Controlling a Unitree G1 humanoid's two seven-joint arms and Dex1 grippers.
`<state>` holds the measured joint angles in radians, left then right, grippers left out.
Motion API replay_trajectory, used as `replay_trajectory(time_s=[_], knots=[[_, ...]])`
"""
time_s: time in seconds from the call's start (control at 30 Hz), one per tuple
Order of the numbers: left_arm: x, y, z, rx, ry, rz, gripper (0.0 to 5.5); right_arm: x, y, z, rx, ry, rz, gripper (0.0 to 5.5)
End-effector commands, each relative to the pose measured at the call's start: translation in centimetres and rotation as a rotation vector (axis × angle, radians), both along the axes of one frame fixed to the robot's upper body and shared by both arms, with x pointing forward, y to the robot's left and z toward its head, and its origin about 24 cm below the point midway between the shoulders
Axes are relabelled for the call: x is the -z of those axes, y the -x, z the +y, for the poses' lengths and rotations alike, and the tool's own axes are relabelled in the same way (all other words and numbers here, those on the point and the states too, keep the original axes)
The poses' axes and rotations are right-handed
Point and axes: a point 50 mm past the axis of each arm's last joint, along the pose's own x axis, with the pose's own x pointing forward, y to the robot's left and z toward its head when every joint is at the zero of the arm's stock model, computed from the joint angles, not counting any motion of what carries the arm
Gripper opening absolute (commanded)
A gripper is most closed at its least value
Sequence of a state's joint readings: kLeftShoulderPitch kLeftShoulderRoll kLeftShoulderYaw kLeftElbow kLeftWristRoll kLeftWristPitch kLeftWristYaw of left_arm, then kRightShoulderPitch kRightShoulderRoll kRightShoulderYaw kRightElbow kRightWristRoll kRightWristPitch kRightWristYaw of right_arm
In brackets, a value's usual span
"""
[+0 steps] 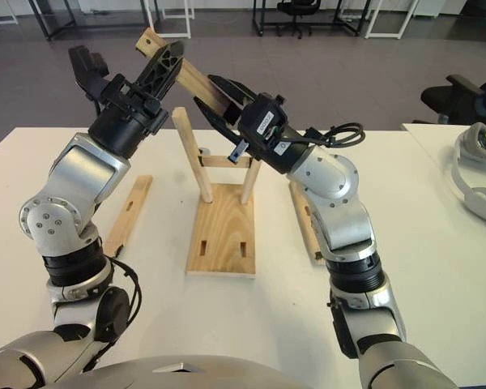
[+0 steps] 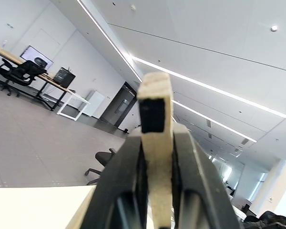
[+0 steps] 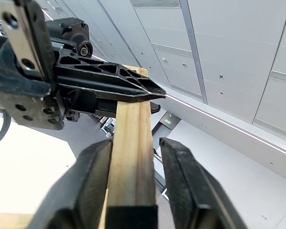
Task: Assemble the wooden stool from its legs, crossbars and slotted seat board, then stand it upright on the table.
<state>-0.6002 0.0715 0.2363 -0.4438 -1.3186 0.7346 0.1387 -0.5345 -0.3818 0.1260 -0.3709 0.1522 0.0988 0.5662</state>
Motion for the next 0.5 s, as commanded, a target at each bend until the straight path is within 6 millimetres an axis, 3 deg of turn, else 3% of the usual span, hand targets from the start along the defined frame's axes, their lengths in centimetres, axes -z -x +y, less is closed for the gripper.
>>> replay_trajectory(time_s=[0.03,0.1,0.17,0.3,0.5], knots=[[2.9,0.1,6.8,-0.318,-0.108,0.053,0.4,2.4,0.3,-1.8,0.09,0.033,0.085,2.46],[7.0,-0.2,12.6,-0.55,-0.13,0.184,0.4,4.5,0.5,-3.7,0.178,-0.058,0.21,2.5],[10.9,-0.3,15.6,-0.656,-0.205,0.281,0.4,6.2,0.2,-5.3,0.276,-0.09,0.263,2.5],[17.4,-0.4,16.5,-0.652,-0.241,0.445,0.4,11.6,0.0,-7.3,0.415,0.027,0.342,2.5],[19.7,-0.7,17.2,-0.671,-0.211,0.498,0.4,14.3,0.4,-7.7,0.449,0.049,0.376,2.5]])
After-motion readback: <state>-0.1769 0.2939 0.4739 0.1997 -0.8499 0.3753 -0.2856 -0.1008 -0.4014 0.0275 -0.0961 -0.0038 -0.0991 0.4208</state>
